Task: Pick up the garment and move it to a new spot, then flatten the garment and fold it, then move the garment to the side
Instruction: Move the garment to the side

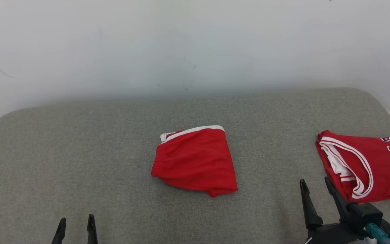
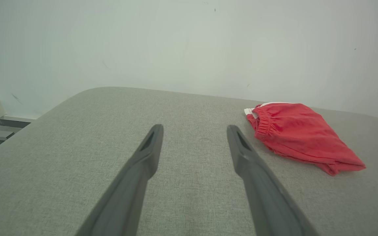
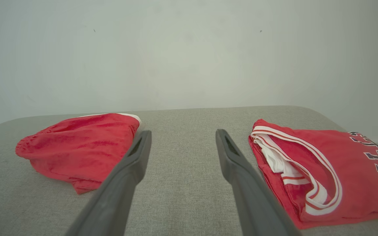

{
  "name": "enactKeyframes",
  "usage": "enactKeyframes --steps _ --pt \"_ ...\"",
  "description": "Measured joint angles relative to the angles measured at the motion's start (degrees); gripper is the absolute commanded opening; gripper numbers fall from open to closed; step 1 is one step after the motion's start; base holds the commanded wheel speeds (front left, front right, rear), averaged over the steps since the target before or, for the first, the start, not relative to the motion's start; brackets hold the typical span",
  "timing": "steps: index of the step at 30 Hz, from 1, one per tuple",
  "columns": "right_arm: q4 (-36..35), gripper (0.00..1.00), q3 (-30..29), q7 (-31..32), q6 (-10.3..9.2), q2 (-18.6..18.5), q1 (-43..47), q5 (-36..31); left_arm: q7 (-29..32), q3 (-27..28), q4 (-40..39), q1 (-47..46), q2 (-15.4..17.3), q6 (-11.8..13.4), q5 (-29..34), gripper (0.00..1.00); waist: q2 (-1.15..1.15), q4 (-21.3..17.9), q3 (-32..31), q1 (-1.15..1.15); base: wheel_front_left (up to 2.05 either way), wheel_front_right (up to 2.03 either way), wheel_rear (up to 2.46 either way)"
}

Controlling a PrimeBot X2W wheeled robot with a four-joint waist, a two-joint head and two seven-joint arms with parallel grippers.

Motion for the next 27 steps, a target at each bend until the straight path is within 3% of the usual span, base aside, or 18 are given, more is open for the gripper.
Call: enactKeyframes --steps 23,27 --pt "2.07 1.00 0.52 0.25 0.00 1.02 -2.60 0.11 0.00 -2.21 -0.69 -1.49 0.00 0.37 0.74 1.00 0.01 1.36 1.17 0.00 0.00 0.00 0.00" --pt "4.85 1.00 2.65 8.99 0.00 0.85 -10.05 2.89 0.00 -3.43 -1.29 -1.55 0.01 0.66 0.65 1.00 0.01 2.50 1.91 0.00 0.00 0.00 0.00"
